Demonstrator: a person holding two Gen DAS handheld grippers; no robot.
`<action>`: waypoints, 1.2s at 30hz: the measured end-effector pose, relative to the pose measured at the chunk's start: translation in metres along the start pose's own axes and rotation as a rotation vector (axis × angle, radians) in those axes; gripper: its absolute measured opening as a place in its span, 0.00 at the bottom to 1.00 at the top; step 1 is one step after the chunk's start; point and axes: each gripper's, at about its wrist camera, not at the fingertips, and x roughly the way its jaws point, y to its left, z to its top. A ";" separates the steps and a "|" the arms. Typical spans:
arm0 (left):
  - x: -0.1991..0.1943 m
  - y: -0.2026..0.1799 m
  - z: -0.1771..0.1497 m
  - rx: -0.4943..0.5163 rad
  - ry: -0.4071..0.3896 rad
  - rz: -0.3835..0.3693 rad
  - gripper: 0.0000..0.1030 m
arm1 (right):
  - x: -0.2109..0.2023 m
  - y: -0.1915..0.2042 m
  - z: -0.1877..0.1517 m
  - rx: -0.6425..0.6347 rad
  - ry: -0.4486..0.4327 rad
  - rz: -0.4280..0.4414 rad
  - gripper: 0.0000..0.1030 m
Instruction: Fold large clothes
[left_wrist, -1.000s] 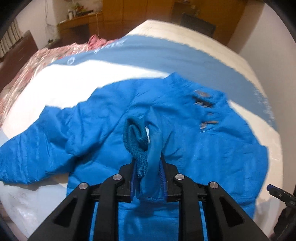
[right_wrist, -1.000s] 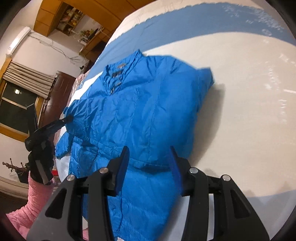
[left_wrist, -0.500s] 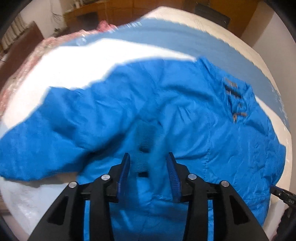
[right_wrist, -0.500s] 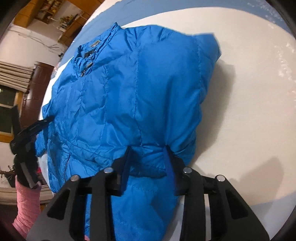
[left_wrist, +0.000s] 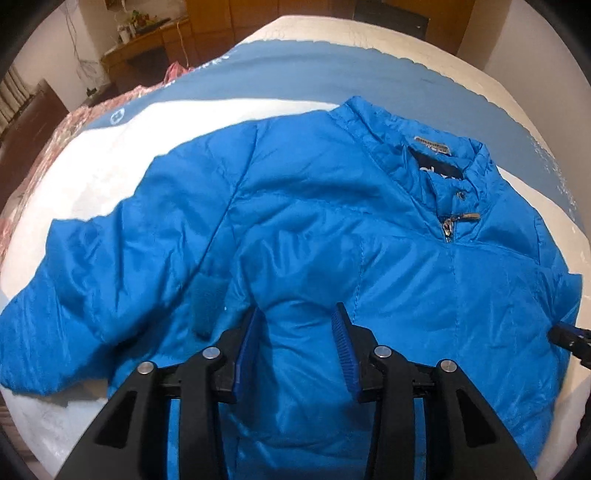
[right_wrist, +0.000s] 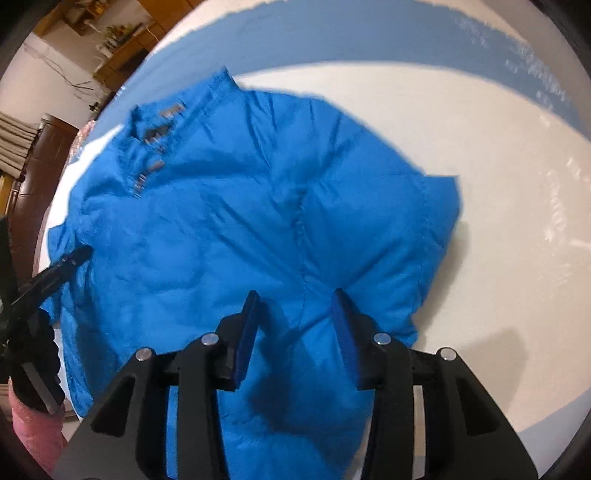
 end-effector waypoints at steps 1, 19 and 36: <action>-0.001 -0.001 0.001 -0.001 0.005 0.001 0.40 | -0.002 0.001 0.001 0.003 -0.001 -0.003 0.39; -0.006 -0.003 -0.030 0.028 0.027 -0.066 0.42 | -0.005 0.022 -0.055 0.050 0.014 0.036 0.41; -0.120 0.349 -0.128 -0.476 -0.020 0.223 0.62 | -0.064 0.105 -0.094 0.010 -0.050 0.004 0.53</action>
